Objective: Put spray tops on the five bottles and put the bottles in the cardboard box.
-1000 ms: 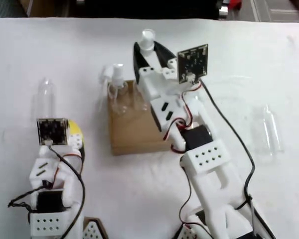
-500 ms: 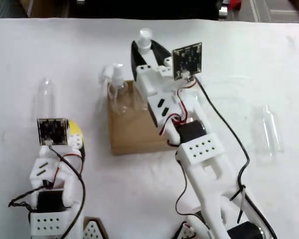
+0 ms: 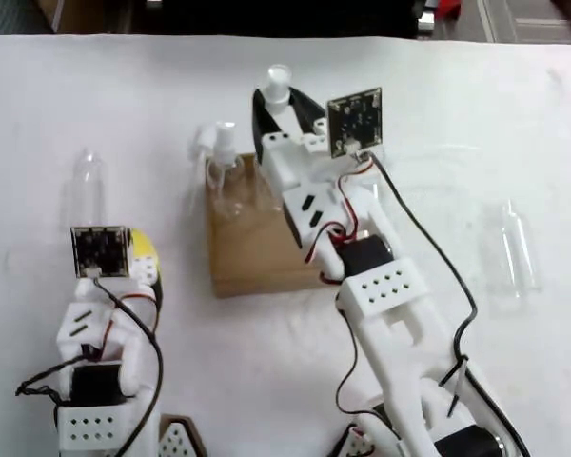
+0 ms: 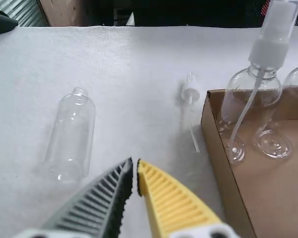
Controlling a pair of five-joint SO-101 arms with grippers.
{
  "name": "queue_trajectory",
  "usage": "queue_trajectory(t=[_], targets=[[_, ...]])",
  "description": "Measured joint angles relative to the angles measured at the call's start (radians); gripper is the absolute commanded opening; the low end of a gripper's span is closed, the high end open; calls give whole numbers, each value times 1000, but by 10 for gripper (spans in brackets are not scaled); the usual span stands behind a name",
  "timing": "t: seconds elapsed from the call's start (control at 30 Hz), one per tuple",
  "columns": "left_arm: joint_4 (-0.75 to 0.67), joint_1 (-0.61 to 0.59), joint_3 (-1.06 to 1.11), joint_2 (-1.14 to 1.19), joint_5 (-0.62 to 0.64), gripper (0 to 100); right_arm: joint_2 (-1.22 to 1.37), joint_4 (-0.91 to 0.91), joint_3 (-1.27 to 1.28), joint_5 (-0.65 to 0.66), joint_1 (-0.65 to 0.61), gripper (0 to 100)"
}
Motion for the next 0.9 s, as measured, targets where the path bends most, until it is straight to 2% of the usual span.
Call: queue_trajectory(t=[0.9], targets=[[0,0,0,0,0,24,38,-6,58,0,23,21]])
